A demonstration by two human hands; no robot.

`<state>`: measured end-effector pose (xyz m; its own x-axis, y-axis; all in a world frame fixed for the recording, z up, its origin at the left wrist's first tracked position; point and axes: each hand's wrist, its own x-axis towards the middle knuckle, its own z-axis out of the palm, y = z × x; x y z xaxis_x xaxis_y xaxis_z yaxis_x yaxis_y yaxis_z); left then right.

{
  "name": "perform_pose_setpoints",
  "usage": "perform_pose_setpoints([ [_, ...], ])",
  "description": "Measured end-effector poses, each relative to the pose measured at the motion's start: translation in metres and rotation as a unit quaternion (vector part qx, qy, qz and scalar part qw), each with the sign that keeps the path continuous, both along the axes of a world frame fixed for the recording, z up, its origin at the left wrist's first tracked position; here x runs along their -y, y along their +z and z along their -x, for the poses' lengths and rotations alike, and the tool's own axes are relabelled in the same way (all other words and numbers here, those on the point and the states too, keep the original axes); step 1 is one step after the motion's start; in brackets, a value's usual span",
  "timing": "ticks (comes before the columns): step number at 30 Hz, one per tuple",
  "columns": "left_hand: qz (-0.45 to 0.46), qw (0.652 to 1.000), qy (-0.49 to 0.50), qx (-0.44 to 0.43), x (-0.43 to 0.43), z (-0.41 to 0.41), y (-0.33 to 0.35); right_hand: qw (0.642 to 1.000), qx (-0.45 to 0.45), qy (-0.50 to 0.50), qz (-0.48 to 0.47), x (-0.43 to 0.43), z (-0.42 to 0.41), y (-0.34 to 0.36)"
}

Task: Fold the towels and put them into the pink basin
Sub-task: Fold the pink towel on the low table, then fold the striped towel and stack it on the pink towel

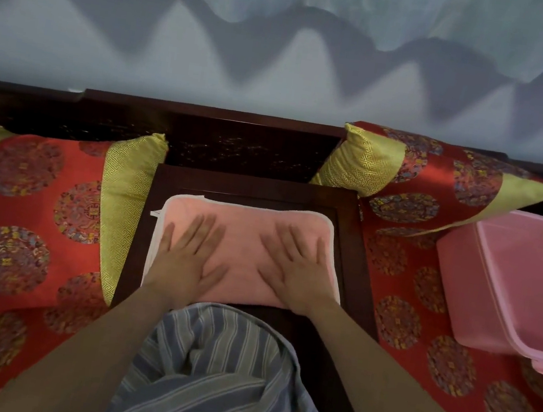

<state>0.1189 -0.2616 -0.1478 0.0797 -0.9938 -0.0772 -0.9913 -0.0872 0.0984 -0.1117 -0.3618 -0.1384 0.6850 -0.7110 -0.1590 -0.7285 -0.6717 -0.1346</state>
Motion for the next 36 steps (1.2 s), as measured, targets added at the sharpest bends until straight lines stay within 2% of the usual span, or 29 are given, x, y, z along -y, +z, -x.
perform_pose_setpoints([
  [5, -0.024, 0.999, 0.026, -0.008, 0.006, 0.003, 0.005, 0.999, -0.030, 0.026, -0.023, 0.020, 0.000, 0.008],
  [7, -0.047, 0.998, 0.022, -0.027, 0.006, 0.002, 0.016, 0.998, -0.014, 0.014, -0.055, 0.019, 0.001, 0.015],
  [8, -0.040, 0.998, 0.017, -0.055, 0.001, 0.000, 0.027, 0.996, 0.029, -0.016, -0.081, 0.014, 0.004, 0.020],
  [11, 0.034, 0.975, 0.027, -0.216, -0.033, 0.001, 0.059, 0.965, 0.190, -0.100, -0.148, -0.018, 0.019, 0.037],
  [14, -0.017, 0.945, 0.090, -0.315, -0.080, 0.009, 0.079, 0.941, 0.210, -0.139, -0.225, -0.058, 0.034, 0.041],
  [17, -0.080, 0.946, 0.131, -0.284, -0.110, 0.015, 0.071, 0.920, 0.141, -0.202, -0.305, -0.084, 0.041, 0.046],
  [20, -0.168, 0.938, 0.200, -0.228, -0.124, 0.015, 0.066, 0.936, 0.063, -0.196, -0.286, -0.095, 0.041, 0.046],
  [22, -0.182, 0.948, 0.193, -0.176, -0.126, 0.016, 0.071, 0.931, 0.095, -0.196, -0.293, -0.098, 0.038, 0.061],
  [23, -0.151, 0.959, 0.163, -0.175, -0.125, 0.017, 0.074, 0.925, 0.133, -0.185, -0.304, -0.099, 0.036, 0.074],
  [24, -0.111, 0.965, 0.102, -0.215, -0.121, 0.023, 0.082, 0.921, 0.169, -0.155, -0.314, -0.101, 0.033, 0.090],
  [25, -0.090, 0.956, 0.020, -0.277, -0.116, 0.031, 0.096, 0.920, 0.200, -0.110, -0.320, -0.104, 0.031, 0.110],
  [26, -0.106, 0.930, -0.043, -0.348, -0.109, 0.042, 0.116, 0.919, 0.221, -0.065, -0.320, -0.106, 0.029, 0.129],
  [28, -0.171, 0.879, -0.091, -0.435, -0.099, 0.064, 0.154, 0.927, 0.235, -0.002, -0.291, -0.109, 0.027, 0.168],
  [31, -0.198, 0.879, -0.070, -0.428, -0.088, 0.071, 0.186, 0.947, 0.247, 0.017, -0.204, -0.100, 0.025, 0.199],
  [33, -0.235, 0.861, -0.047, -0.448, -0.090, 0.064, 0.198, 0.955, 0.250, 0.021, -0.161, -0.098, 0.026, 0.203],
  [35, -0.280, 0.809, 0.010, -0.517, -0.099, 0.057, 0.205, 0.975, 0.205, -0.001, -0.084, -0.097, 0.029, 0.195],
  [36, -0.280, 0.769, 0.051, -0.573, -0.106, 0.053, 0.209, 0.979, 0.190, -0.042, -0.058, -0.100, 0.033, 0.191],
])
